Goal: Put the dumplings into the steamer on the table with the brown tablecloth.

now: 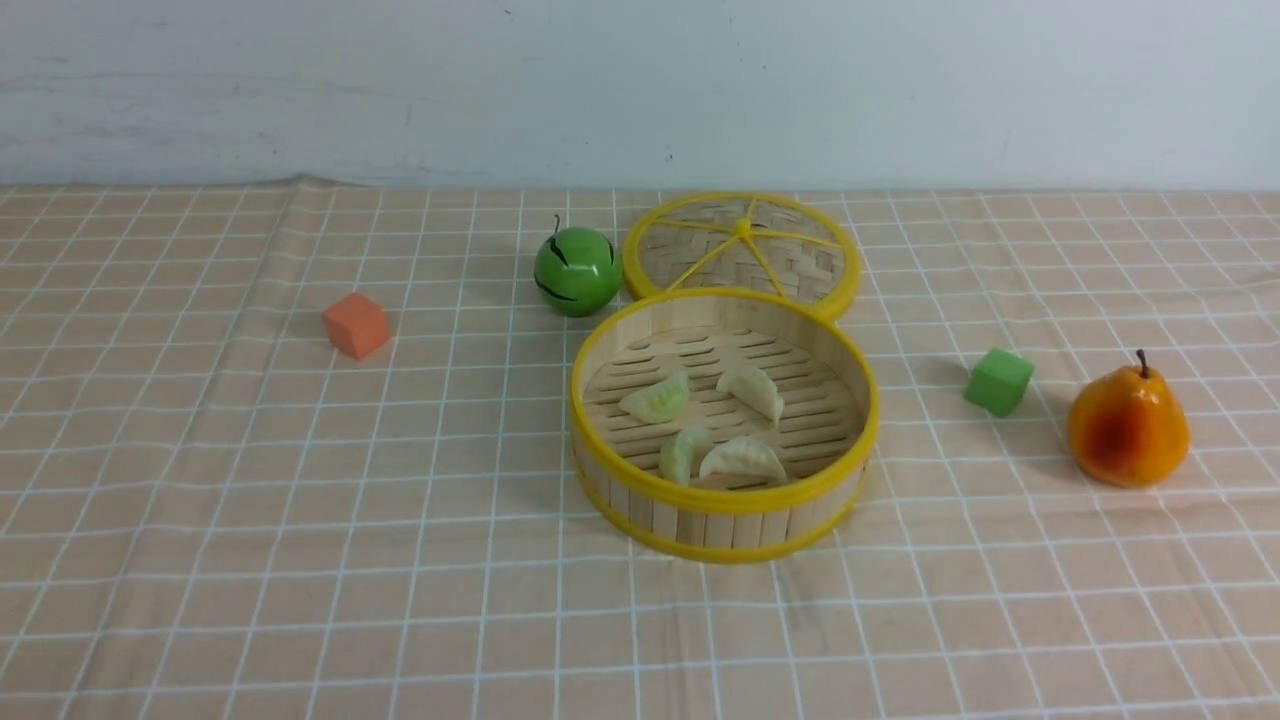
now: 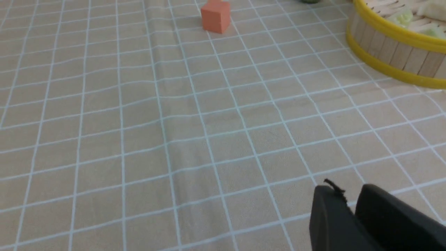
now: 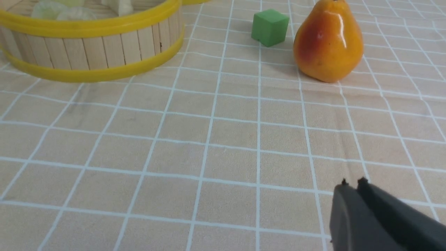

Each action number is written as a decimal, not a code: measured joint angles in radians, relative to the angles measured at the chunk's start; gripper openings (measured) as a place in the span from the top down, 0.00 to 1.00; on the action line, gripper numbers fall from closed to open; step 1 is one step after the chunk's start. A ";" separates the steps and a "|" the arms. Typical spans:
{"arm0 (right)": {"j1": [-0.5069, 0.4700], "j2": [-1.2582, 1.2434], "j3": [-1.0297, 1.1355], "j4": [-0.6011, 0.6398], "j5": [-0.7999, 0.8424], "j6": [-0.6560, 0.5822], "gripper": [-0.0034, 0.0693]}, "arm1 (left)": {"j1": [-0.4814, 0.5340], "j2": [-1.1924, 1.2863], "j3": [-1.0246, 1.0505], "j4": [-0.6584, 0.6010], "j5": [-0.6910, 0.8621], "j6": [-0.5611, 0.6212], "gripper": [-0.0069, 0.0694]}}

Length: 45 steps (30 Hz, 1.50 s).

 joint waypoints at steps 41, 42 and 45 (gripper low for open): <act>0.000 0.000 0.000 0.000 0.001 0.001 0.83 | 0.442 -0.025 0.257 -0.501 -0.287 0.352 0.93; 0.000 0.000 0.000 0.000 0.001 0.001 0.83 | 0.442 -0.025 0.257 -0.501 -0.287 0.352 0.93; 0.000 0.000 0.000 0.000 0.001 0.001 0.83 | 0.442 -0.025 0.257 -0.501 -0.287 0.352 0.93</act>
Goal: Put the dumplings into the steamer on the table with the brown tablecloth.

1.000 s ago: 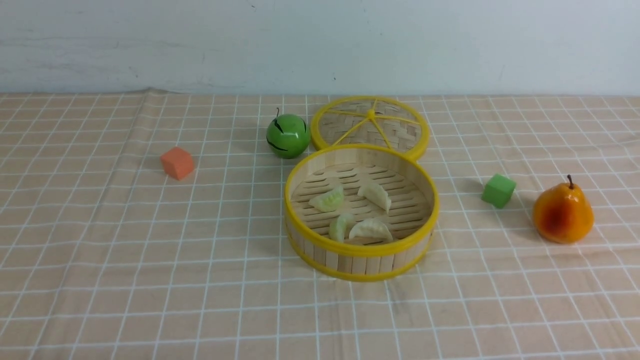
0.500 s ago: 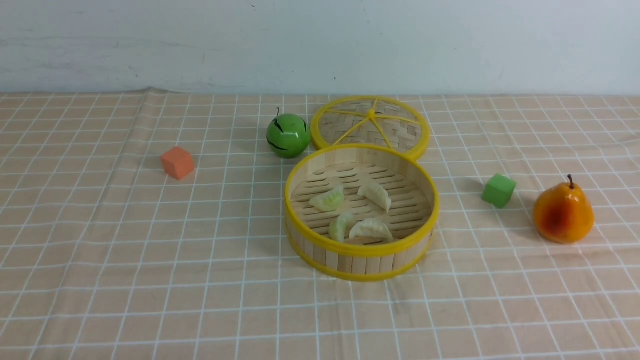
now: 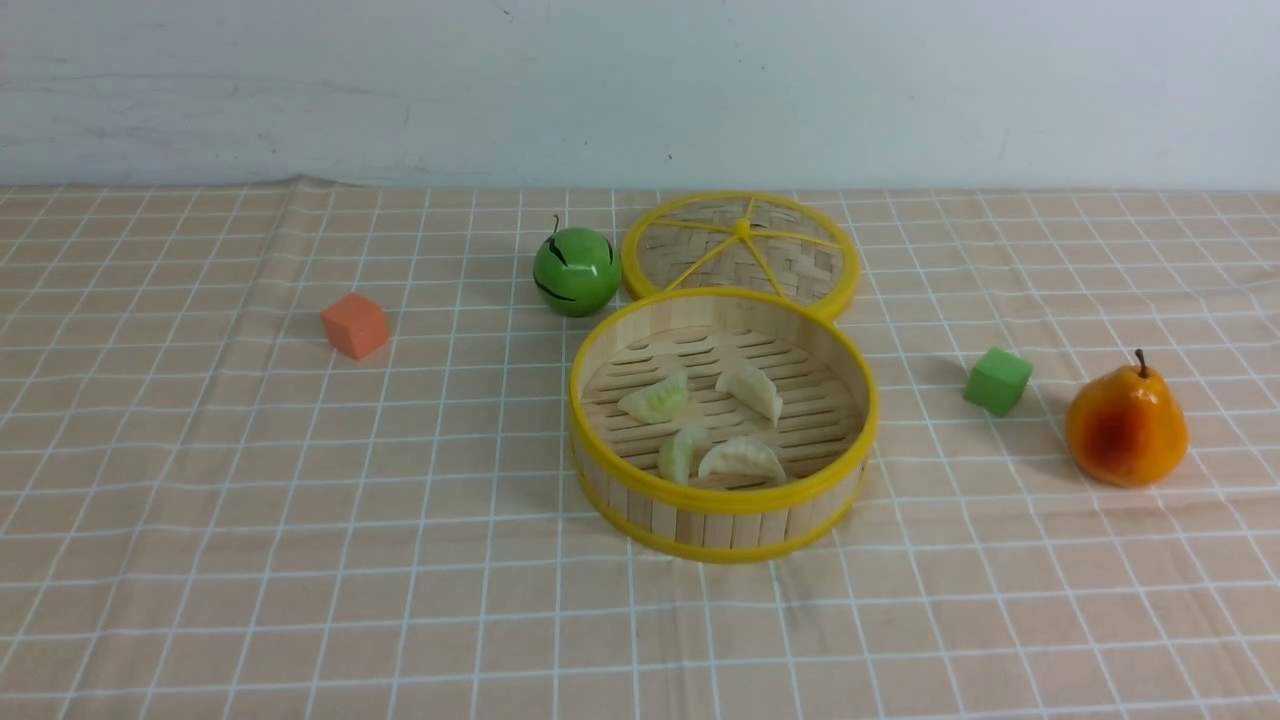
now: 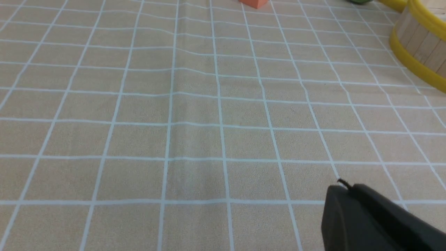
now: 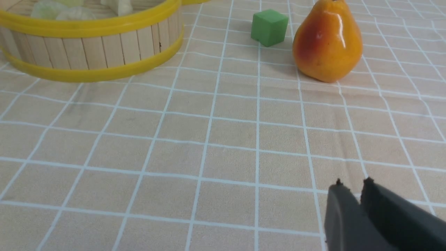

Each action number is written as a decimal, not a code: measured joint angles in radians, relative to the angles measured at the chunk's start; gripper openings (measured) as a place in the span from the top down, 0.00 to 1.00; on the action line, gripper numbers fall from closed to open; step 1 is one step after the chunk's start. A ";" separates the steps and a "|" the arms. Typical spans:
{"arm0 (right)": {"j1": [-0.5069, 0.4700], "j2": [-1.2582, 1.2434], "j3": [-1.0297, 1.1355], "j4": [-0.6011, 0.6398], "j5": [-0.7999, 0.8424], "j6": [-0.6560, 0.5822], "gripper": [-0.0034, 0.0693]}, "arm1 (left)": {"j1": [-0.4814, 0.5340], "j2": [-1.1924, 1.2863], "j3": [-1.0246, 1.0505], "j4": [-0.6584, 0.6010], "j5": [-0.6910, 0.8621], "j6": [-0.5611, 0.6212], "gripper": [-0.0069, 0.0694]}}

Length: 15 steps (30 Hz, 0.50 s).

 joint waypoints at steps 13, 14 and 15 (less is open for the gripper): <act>0.000 0.000 0.000 0.000 0.000 0.000 0.82 | 0.000 0.000 0.000 0.000 0.000 0.000 0.93; 0.000 0.000 0.000 0.000 0.000 0.000 0.82 | 0.000 0.000 0.000 0.000 0.000 0.000 0.93; 0.000 0.000 0.000 0.000 0.000 0.000 0.82 | 0.000 0.000 0.000 0.000 0.000 0.000 0.93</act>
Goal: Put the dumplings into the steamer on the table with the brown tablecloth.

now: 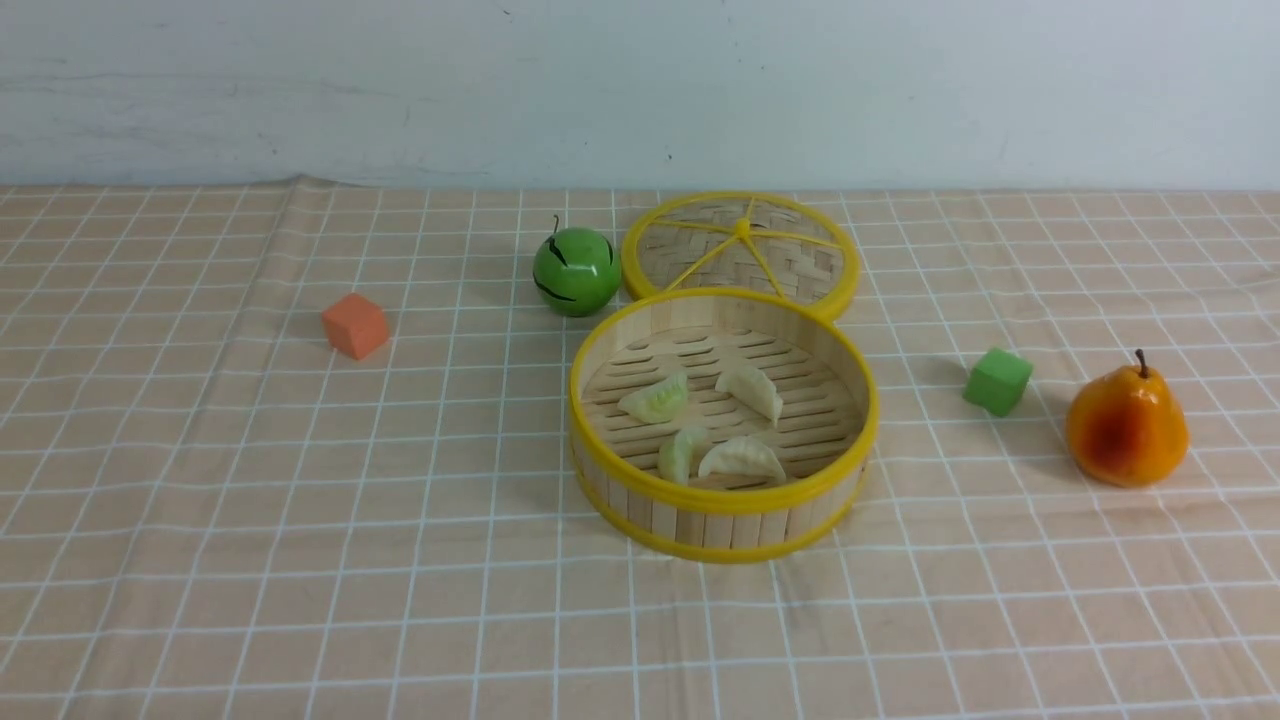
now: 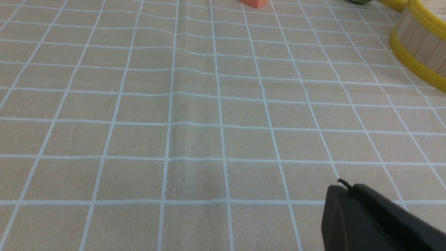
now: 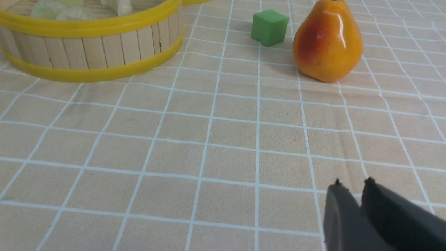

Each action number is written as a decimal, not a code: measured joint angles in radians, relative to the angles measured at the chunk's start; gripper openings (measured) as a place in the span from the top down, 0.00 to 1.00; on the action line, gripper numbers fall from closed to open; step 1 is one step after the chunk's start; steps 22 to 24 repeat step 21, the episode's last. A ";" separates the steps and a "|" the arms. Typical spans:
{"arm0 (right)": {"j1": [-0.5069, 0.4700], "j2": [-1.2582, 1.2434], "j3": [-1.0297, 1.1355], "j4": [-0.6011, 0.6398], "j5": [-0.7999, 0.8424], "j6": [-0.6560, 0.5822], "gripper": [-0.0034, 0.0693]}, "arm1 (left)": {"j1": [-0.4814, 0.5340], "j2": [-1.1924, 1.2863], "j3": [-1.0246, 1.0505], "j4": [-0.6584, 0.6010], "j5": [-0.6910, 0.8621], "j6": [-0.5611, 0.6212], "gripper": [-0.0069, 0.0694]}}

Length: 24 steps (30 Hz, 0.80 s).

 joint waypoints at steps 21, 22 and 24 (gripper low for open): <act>0.000 0.000 0.000 0.000 0.000 0.000 0.78 | 0.000 0.000 0.000 0.000 0.000 0.000 0.91; 0.000 0.000 0.000 0.000 0.000 0.000 0.78 | 0.000 0.000 0.000 0.000 0.000 0.000 0.91; 0.000 0.000 0.000 0.000 0.000 0.000 0.78 | 0.000 0.000 0.000 0.000 0.000 0.000 0.91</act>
